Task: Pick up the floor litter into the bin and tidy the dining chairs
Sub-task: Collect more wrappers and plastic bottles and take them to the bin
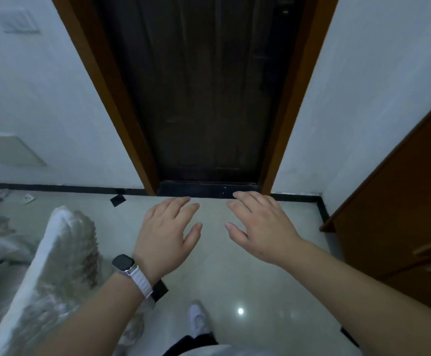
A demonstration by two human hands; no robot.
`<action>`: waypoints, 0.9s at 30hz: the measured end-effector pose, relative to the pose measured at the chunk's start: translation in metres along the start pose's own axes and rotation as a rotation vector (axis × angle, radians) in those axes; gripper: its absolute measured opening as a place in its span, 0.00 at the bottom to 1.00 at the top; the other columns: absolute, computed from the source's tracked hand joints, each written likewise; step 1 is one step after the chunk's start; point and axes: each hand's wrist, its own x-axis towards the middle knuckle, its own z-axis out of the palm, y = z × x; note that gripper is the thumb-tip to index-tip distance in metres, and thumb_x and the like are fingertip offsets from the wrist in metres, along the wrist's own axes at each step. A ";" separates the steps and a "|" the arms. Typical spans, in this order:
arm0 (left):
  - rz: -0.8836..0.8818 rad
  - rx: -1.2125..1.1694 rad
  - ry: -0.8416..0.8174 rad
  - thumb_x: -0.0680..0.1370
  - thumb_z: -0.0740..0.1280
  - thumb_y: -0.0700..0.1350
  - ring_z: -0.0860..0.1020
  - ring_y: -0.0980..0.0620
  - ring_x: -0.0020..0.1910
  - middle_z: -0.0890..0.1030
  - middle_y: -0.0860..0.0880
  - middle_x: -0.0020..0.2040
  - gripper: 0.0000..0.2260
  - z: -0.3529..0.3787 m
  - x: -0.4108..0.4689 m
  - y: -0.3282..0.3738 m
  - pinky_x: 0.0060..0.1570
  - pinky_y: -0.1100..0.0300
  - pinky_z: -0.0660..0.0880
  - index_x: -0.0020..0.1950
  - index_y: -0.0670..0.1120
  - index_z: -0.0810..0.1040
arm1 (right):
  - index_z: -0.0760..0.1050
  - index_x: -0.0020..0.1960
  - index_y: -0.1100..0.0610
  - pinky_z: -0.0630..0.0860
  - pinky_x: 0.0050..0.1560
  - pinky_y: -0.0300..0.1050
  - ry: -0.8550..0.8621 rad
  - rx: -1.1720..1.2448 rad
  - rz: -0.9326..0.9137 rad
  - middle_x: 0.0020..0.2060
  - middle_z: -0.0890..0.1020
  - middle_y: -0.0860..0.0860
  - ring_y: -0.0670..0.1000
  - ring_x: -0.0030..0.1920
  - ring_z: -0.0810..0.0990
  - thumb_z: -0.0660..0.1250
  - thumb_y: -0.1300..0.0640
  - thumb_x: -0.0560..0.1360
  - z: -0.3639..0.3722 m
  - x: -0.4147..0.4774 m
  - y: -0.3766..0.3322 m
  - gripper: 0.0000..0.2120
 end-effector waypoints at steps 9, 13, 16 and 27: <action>-0.064 -0.005 0.060 0.79 0.59 0.57 0.76 0.48 0.62 0.79 0.49 0.63 0.19 0.000 0.101 -0.123 0.59 0.50 0.73 0.64 0.50 0.79 | 0.72 0.69 0.50 0.69 0.67 0.52 0.037 -0.047 -0.090 0.68 0.73 0.49 0.51 0.69 0.70 0.53 0.40 0.78 -0.004 0.181 -0.025 0.25; -0.102 0.009 0.093 0.79 0.59 0.57 0.76 0.48 0.61 0.80 0.50 0.62 0.19 -0.002 0.127 -0.159 0.59 0.50 0.73 0.64 0.50 0.79 | 0.73 0.69 0.52 0.70 0.66 0.53 0.011 0.003 -0.166 0.68 0.74 0.51 0.53 0.68 0.71 0.54 0.41 0.78 0.005 0.234 -0.035 0.25; -0.190 0.033 0.080 0.80 0.58 0.57 0.76 0.48 0.62 0.79 0.51 0.63 0.19 0.000 0.141 -0.186 0.61 0.49 0.72 0.64 0.51 0.78 | 0.74 0.68 0.53 0.71 0.65 0.55 -0.005 0.032 -0.249 0.67 0.75 0.52 0.54 0.68 0.72 0.53 0.41 0.78 0.011 0.279 -0.035 0.25; -0.474 0.181 0.096 0.77 0.61 0.55 0.77 0.45 0.60 0.80 0.49 0.61 0.18 0.014 0.218 -0.280 0.58 0.48 0.74 0.62 0.50 0.79 | 0.71 0.70 0.51 0.65 0.69 0.52 -0.079 0.140 -0.541 0.70 0.72 0.50 0.52 0.70 0.68 0.50 0.40 0.79 0.050 0.490 -0.029 0.26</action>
